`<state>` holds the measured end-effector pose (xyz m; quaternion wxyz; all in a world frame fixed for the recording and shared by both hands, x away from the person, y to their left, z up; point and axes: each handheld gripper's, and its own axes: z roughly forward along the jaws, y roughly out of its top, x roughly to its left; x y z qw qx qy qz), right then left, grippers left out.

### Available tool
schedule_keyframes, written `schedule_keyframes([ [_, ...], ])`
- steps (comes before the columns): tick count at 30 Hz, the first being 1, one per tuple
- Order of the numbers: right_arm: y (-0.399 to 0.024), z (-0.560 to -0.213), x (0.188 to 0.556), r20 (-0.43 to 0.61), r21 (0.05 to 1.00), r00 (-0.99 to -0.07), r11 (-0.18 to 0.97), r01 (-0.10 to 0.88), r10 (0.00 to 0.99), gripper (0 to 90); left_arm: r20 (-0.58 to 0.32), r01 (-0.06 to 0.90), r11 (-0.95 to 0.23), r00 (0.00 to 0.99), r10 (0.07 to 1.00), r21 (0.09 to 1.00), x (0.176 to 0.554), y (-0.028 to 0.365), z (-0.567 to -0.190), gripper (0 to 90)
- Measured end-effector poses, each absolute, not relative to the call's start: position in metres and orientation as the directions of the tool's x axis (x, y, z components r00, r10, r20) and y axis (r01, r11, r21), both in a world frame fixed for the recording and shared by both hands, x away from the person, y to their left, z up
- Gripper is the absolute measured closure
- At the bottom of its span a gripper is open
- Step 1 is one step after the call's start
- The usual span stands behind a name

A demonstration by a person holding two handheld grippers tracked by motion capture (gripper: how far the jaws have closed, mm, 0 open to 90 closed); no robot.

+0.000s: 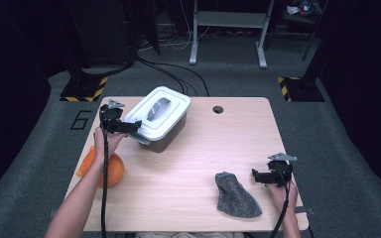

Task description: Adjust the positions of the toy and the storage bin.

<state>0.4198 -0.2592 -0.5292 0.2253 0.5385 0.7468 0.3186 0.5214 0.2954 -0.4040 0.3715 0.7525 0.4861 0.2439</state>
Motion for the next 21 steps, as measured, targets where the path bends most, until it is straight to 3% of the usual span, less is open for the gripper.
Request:
schedule_keyframes([
  [21,-0.259,-0.529,0.42,0.005,0.719,-0.32,0.219,0.66,0.948,0.0,-0.106,0.579,-0.204,0.457,0.883,0.79,0.535,0.298,-0.414,8.2],
])
